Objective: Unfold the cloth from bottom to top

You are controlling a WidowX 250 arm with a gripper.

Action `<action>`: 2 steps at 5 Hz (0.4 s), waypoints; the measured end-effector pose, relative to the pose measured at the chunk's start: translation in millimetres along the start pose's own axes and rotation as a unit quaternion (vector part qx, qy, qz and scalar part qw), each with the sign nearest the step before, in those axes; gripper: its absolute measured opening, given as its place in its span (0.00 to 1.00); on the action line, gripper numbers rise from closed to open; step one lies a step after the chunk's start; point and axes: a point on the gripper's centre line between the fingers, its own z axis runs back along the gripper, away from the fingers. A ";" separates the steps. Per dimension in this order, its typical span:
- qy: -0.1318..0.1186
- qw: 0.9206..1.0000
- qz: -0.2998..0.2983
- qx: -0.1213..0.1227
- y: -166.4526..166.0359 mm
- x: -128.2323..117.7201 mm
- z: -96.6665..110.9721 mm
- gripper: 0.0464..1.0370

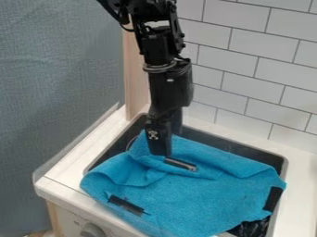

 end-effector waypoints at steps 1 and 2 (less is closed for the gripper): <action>0.002 1.000 0.004 -0.014 -3.5 -1.6 -7.6 0.96; 0.010 0.999 0.014 -0.044 -2.9 -2.3 -23.7 0.96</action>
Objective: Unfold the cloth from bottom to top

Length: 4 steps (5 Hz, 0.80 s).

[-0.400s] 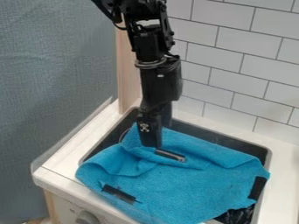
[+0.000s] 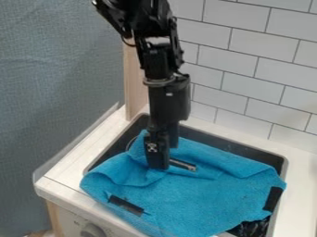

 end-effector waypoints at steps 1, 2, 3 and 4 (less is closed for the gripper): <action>0.009 1.000 0.006 -0.011 6.1 -0.4 -9.4 0.96; 0.012 1.000 0.011 -0.015 11.6 0.5 -14.4 0.96; 0.017 0.999 0.013 -0.027 19.7 1.5 -26.1 0.96; 0.021 0.999 0.013 -0.031 26.7 3.3 -32.8 0.96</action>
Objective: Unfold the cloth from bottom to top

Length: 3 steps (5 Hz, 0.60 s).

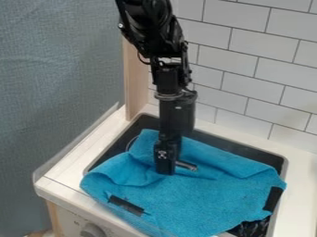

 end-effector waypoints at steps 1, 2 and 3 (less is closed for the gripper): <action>0.004 1.000 -0.001 -0.005 3.8 2.1 -3.4 0.96; 0.010 1.000 -0.005 -0.007 4.7 5.1 -6.4 0.90; 0.012 1.000 -0.008 -0.004 5.3 6.0 -6.6 0.59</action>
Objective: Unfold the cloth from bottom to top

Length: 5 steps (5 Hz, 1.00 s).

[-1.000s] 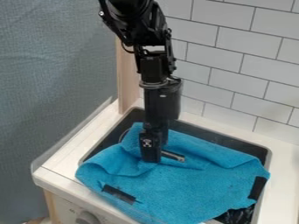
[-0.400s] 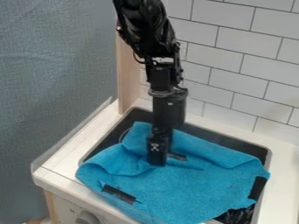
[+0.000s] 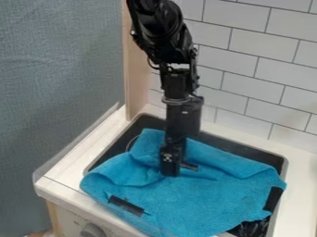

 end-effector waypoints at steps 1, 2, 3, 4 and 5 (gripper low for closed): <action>0.000 1.000 -0.002 0.002 0.7 0.1 0.0 0.29; 0.000 1.000 -0.003 0.003 0.6 -0.1 -0.6 0.09; 0.000 1.000 -0.006 -0.001 -1.7 -0.7 -2.6 0.01; -0.001 1.000 -0.007 -0.003 -3.2 -0.9 -3.9 0.00; -0.003 1.000 -0.009 -0.009 -5.0 -0.1 -3.9 0.00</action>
